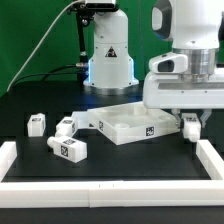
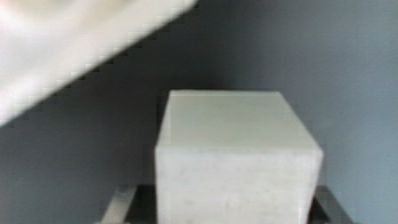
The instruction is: Assemble one leg
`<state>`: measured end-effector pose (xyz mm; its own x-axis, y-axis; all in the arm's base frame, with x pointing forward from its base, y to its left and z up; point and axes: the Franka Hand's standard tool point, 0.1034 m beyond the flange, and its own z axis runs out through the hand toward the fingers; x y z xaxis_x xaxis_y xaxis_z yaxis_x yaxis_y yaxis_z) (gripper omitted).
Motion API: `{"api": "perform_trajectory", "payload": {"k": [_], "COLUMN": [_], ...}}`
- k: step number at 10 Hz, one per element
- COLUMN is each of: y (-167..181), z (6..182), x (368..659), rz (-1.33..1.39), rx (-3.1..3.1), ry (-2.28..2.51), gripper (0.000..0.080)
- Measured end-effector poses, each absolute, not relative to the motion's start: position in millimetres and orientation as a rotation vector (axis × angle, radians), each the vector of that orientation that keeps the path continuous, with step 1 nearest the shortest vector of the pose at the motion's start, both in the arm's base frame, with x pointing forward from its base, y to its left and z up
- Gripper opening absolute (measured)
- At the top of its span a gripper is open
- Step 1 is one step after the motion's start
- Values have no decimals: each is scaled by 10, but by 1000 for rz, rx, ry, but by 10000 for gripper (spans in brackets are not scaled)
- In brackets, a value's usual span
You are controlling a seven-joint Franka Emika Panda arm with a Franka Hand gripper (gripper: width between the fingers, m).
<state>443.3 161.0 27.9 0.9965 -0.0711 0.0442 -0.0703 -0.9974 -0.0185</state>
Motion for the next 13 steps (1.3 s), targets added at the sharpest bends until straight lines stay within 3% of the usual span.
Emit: {"api": "perform_trajectory", "payload": {"k": [2, 6, 8, 11, 13], "y": [1786, 1793, 1900, 1959, 1957], "z": [267, 249, 106, 55, 54], "x": [4315, 4302, 4064, 3990, 3991], "rz": [-67, -87, -114, -118, -117], "rx": [-3123, -3121, -3123, -3125, -3125], "ry": [68, 64, 7, -21, -21], "gripper": [272, 272, 272, 272, 511]}}
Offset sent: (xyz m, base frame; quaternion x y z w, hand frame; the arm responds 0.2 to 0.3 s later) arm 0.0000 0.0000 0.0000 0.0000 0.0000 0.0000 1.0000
